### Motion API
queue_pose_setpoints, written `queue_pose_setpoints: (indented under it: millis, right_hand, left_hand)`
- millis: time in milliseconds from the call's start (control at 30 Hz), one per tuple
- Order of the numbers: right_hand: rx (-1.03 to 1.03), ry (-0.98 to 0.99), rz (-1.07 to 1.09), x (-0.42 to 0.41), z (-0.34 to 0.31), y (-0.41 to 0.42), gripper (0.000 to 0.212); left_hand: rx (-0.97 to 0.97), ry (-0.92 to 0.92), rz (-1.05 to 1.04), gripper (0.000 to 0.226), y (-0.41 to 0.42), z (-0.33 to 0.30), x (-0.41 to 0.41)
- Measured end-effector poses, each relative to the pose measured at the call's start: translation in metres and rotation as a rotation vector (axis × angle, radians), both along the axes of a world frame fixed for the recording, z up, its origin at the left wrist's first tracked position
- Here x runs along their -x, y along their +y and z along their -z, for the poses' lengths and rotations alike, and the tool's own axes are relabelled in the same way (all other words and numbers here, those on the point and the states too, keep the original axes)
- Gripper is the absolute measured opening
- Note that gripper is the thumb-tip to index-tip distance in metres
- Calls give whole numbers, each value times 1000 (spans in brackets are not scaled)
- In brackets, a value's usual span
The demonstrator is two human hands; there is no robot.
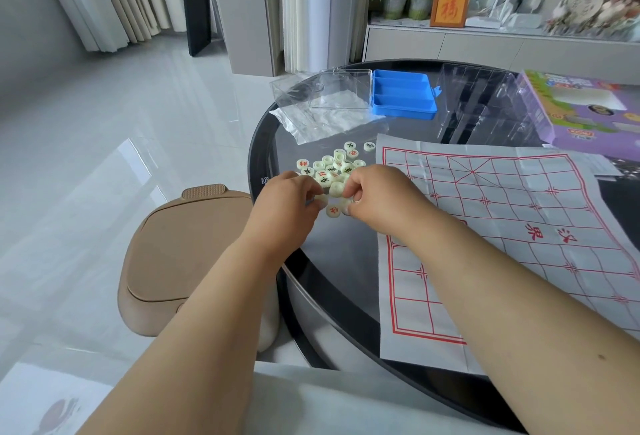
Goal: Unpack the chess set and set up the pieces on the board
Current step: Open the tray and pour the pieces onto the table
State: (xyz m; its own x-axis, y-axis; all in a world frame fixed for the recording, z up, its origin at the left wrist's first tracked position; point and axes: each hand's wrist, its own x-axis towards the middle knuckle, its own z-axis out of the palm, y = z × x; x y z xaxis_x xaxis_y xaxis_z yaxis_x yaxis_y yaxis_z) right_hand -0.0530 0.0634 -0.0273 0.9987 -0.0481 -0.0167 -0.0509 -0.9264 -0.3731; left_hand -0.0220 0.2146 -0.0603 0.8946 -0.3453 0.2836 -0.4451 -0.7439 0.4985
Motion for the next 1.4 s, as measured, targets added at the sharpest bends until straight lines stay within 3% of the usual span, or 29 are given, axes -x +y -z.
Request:
queue_pose_setpoints:
  millis: [233,467,733,967,1400]
  right_hand:
    - [69,45,-48,-2,-2,1,18]
    - [-19,56,-2,-2,-2,-6,26]
    - [30,-67,78,-8,4,-9,14]
    - [-44,-75,11,-20,4,2,22]
    - [17,-109,82,-13,3,-3,18]
  left_hand:
    - [-66,-12,-47,35,0,3,-1]
    - [-154,-13,-81,31,6,0,-2]
    - [25,-49,-241,18,25,0,-15]
    - [-44,33,-198,34,27,9,-22]
    - [-62,-55,-190,25,13,10,-19]
